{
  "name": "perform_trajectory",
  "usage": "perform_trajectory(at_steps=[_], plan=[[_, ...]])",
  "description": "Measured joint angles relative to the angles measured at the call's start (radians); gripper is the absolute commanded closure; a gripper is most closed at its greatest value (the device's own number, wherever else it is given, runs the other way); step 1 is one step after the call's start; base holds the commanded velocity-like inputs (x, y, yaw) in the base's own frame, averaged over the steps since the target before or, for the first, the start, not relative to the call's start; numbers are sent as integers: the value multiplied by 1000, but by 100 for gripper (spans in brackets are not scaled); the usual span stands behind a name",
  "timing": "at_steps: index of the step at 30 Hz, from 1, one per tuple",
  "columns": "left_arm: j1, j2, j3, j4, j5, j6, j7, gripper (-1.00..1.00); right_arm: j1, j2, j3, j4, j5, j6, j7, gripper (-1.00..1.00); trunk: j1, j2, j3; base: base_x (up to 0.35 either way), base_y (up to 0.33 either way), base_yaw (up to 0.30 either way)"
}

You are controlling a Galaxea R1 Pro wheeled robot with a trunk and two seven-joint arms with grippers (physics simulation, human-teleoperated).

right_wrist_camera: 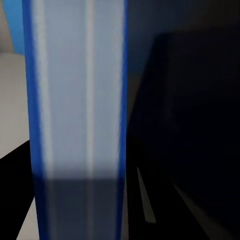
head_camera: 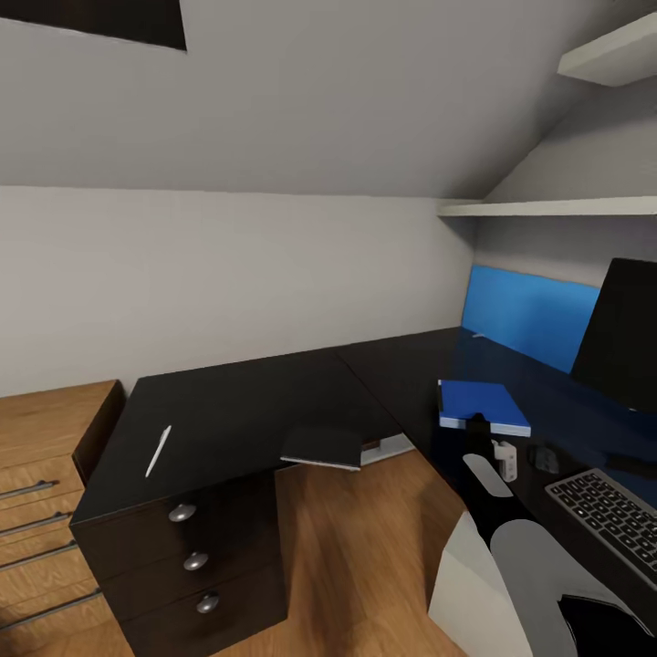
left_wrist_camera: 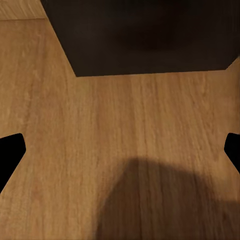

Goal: In the bedroom, organize the workspace by keeping the computer under the desk, ensuring the monitor is on the desk, placing the keyboard on the desk next to the monitor, placing the mouse on the desk next to the keyboard, moving the folder from the swivel chair onto the desk next to the mouse, stacking the notebook on top of the folder with the pen on top of the notebook, and positioning the swivel chair next to the desk.

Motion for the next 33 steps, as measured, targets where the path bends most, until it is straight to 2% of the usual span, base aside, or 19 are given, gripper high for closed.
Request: perform_trajectory(at_steps=[7, 14, 18, 20, 33], plan=[[0, 1, -1, -1, 1, -3, 0, -100, 0, 0, 0, 1, 0, 0, 0, 100, 0, 0, 0, 0, 0, -8], [0, 1, 0, 0, 2, -5, 1, -100, 0, -1, -1, 1, -1, 3, 0, 100, 27, -49, -22, 0, 0, 0], [0, 1, 0, 0, 2, -5, 1, -100, -1, -2, 0, -3, 27, 4, 1, 100, 42, -77, -34, 0, 0, 0], [0, 1, 0, 0, 2, -5, 1, -100, -1, -2, 0, -9, 26, 5, 1, 100, 50, -91, -41, 0, 0, 0], [0, 6, 0, 0, 4, -5, 0, -100, -1, -2, 0, -10, 26, 8, 1, 100, 50, -91, -41, 26, 0, 0]])
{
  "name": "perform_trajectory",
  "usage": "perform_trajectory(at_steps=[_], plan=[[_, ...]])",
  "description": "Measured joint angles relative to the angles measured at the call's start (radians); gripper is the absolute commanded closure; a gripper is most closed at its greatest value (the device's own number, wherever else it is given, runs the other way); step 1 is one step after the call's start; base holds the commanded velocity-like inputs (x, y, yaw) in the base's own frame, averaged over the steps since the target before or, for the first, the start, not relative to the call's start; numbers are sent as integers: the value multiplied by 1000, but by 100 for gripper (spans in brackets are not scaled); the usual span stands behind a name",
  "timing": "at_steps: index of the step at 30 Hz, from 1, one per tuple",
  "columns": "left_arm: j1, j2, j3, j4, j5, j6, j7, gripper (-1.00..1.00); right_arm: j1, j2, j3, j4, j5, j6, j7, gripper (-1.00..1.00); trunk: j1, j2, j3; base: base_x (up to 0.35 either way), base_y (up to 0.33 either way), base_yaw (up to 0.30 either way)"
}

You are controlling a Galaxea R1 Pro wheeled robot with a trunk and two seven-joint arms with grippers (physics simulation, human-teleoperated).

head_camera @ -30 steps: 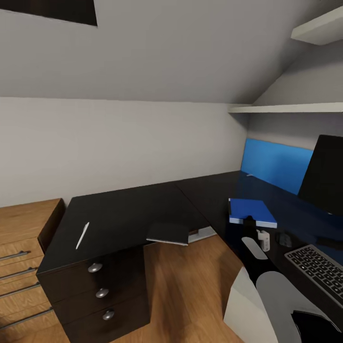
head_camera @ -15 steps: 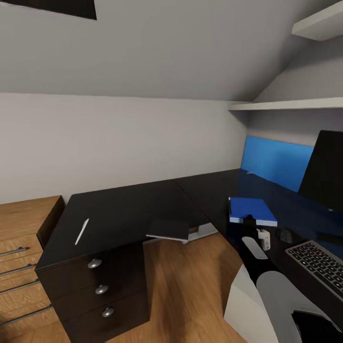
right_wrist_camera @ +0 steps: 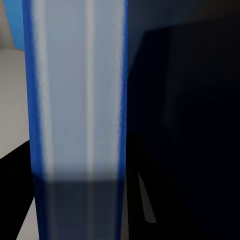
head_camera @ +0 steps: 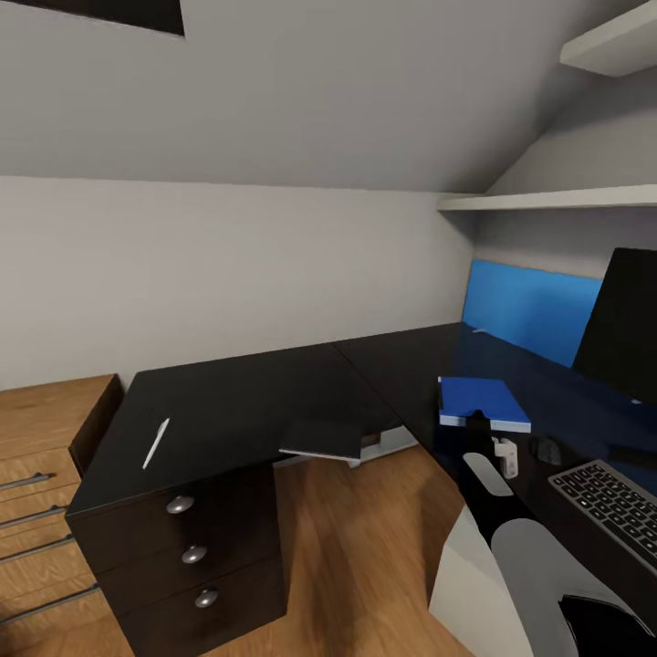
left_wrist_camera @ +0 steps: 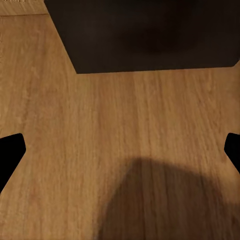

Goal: In the bedroom, organize the workspace by keeping the computer under the desk, ensuring the monitor is on the desk, placing the keyboard on the desk next to the monitor, placing the mouse on the desk next to the keyboard, moving the folder from the swivel chair onto the desk next to the mouse, stacking the notebook on top of the folder with the pen on top of the notebook, and positioning the swivel chair next to the desk.

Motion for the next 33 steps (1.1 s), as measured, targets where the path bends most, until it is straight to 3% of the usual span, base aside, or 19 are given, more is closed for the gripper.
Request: perform_trajectory(at_steps=[22, 30, 33], plan=[[0, -2, -1, 2, -1, 0, 0, -100, 0, 0, 0, -2, 0, 0, -3, 100, 0, 0, 0, 65, 0, 0], [0, -1, 0, 2, 0, 1, 2, -100, 0, -2, -4, 11, -24, -2, -4, 100, -30, 56, 25, 0, 0, 0], [0, -1, 0, 2, 0, 1, 3, -100, 0, -2, -5, 11, -25, -2, -4, 100, -30, 56, 25, 0, 0, 0]])
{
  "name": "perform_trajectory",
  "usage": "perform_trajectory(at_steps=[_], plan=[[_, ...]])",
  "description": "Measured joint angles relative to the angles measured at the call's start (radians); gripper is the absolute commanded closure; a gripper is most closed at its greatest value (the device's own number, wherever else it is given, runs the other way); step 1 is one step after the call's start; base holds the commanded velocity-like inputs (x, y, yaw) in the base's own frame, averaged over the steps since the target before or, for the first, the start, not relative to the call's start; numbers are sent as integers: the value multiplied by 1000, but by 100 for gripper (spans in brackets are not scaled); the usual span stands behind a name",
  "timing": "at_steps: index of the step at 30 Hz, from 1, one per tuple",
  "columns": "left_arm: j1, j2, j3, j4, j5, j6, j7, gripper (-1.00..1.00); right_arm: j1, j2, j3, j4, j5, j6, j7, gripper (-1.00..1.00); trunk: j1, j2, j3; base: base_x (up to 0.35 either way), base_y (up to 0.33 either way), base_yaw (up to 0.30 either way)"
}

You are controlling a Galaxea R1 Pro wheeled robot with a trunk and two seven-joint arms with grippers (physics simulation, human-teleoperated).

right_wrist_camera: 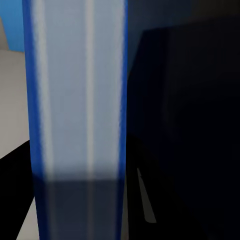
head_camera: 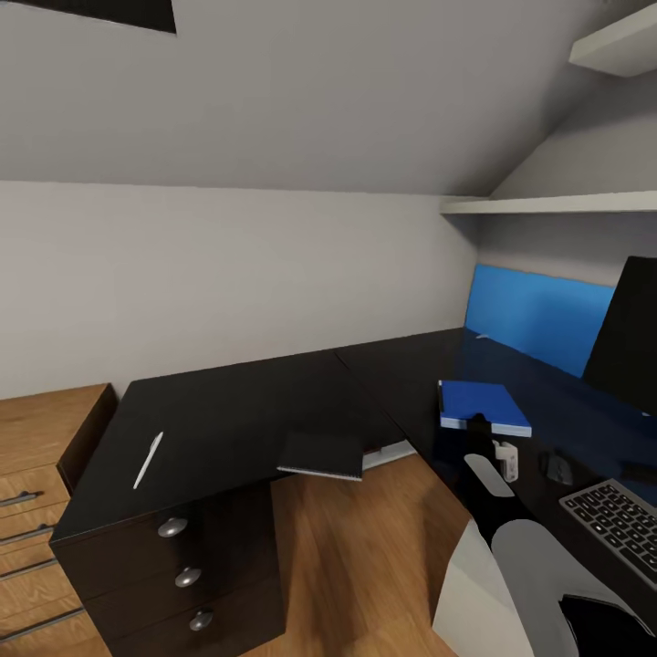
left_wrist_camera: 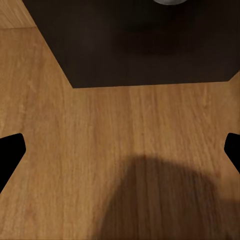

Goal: In the bedroom, organize the workspace by keeping the computer under the desk, ensuring the monitor is on the desk, placing the keyboard on the desk next to the monitor, placing the mouse on the desk next to the keyboard, moving the folder from the swivel chair onto the desk next to the mouse, stacking the notebook on top of the folder with the pen on top of the notebook, and positioning the swivel chair next to the desk.

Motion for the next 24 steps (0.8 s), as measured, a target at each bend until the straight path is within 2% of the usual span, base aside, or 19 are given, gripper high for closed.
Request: perform_trajectory(at_steps=[7, 8, 18, 24], plan=[[0, 0, -1, 0, -1, 0, -1, -100, 0, 0, 0, 0, 0, 0, 0, 100, 0, 0, 0, 0, 0, 0], [0, -1, -1, 0, -1, 0, -1, -100, 0, 0, 0, 0, 0, 0, 0, -100, 0, 0, 0, 0, 0, 0], [0, -1, -2, 0, -1, -1, -5, -100, 0, 0, 0, 0, 0, 1, 0, -100, 0, 0, 0, -5, -2, 0], [0, 0, -2, 0, -1, -1, -7, -100, 0, 0, 0, 0, 1, 2, 0, -100, 0, 0, 0, -145, -120, 0]])
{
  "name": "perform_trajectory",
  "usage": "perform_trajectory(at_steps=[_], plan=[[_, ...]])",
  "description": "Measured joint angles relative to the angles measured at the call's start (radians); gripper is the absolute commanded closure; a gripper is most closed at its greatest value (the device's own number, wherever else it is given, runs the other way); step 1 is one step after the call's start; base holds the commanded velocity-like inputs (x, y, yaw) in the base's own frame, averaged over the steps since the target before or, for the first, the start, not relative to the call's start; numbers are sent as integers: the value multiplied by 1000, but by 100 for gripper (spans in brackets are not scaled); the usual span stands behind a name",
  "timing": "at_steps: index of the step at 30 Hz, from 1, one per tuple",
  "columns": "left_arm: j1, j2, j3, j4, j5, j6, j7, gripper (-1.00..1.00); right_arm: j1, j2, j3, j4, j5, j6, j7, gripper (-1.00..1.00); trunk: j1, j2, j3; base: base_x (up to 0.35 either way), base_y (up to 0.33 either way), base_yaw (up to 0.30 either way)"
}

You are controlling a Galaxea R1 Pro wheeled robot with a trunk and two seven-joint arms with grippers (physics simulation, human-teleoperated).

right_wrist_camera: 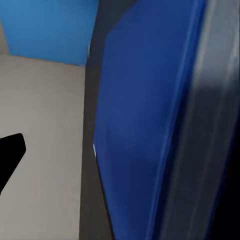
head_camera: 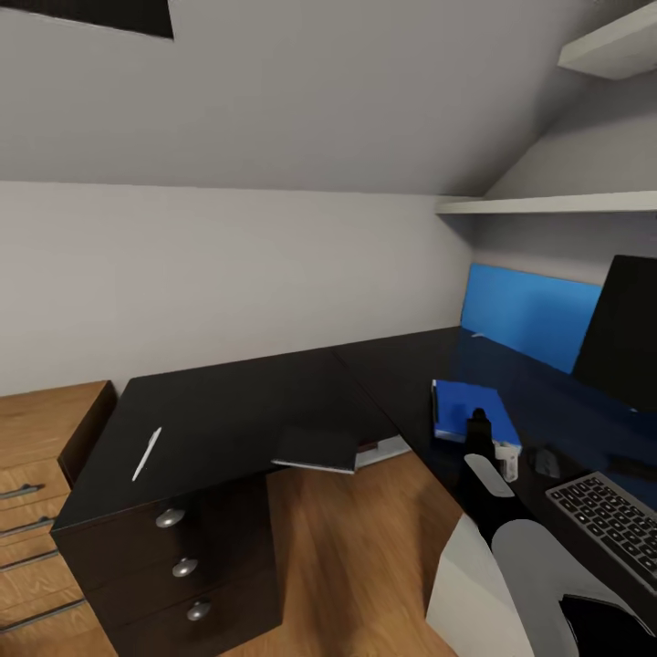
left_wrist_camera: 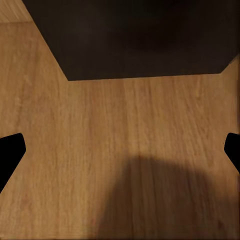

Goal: In the bedroom, organize the workspace by keeping the computer under the desk, ensuring the monitor is on the desk, placing the keyboard on the desk next to the monitor, placing the mouse on the desk next to the keyboard, moving the folder from the swivel chair onto the desk next to the mouse, stacking the notebook on top of the folder with the pen on top of the notebook, and positioning the swivel chair next to the desk.

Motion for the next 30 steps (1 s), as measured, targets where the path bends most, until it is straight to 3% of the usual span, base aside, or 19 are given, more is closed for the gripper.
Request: perform_trajectory(at_steps=[30], plan=[[0, 3, 6, 0, 3, 0, 8, -100, 0, 0, 4, 1, -1, 0, 1, -100, 0, 0, 0, -130, -4, 0]])
